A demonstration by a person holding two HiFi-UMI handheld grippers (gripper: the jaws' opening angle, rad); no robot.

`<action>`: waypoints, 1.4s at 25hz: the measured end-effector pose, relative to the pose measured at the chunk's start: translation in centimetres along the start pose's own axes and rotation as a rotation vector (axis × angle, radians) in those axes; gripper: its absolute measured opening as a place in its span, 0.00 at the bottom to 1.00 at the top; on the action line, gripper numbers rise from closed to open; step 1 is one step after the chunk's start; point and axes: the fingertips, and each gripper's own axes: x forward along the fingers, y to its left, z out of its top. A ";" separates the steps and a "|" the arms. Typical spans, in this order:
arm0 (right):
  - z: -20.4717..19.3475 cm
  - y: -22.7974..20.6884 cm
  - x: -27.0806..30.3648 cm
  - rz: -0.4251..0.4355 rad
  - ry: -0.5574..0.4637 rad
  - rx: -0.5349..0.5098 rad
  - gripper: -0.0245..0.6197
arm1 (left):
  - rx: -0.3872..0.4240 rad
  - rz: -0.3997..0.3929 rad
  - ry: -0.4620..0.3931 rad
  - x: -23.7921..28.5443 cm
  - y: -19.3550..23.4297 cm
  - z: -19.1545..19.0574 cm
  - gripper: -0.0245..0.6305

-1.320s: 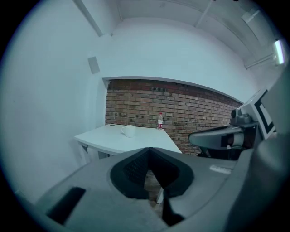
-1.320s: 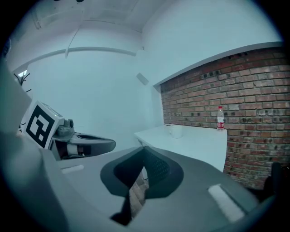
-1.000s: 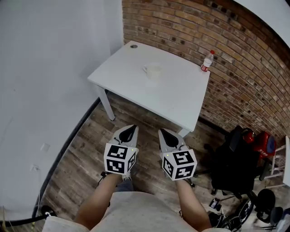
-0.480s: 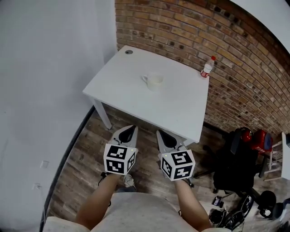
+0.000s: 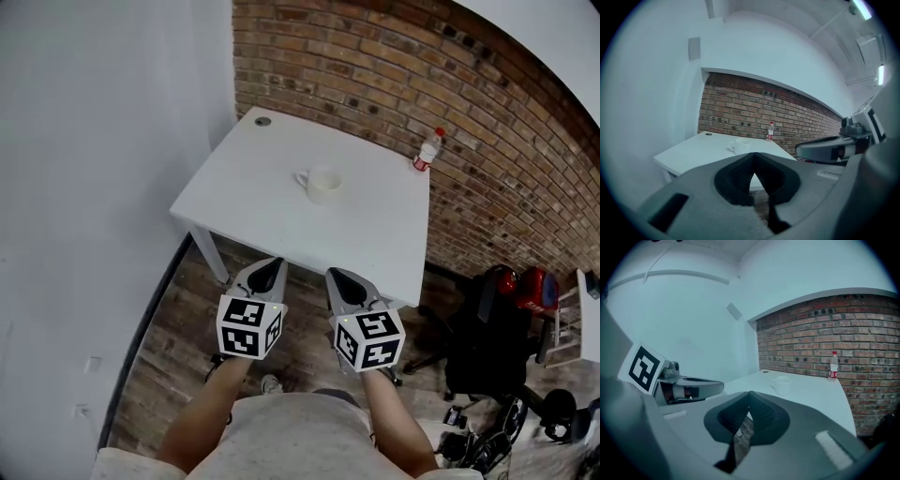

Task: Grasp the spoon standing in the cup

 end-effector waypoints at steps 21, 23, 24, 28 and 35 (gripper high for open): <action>2.1 -8.0 7.3 -0.012 -0.030 0.042 0.05 | 0.027 -0.010 0.023 11.3 2.2 2.0 0.04; 2.5 -9.1 8.5 -0.001 -0.026 0.039 0.05 | 0.022 -0.002 0.025 12.9 2.5 2.3 0.04; 2.7 -9.7 9.0 0.004 -0.024 0.037 0.05 | 0.019 0.003 0.025 13.8 2.7 2.5 0.04; 3.7 -11.9 11.2 0.029 -0.020 0.029 0.05 | -0.002 0.027 0.025 17.1 3.4 3.2 0.04; 4.6 -15.2 14.8 0.083 -0.001 0.018 0.05 | -0.055 0.079 0.042 21.9 5.0 3.2 0.05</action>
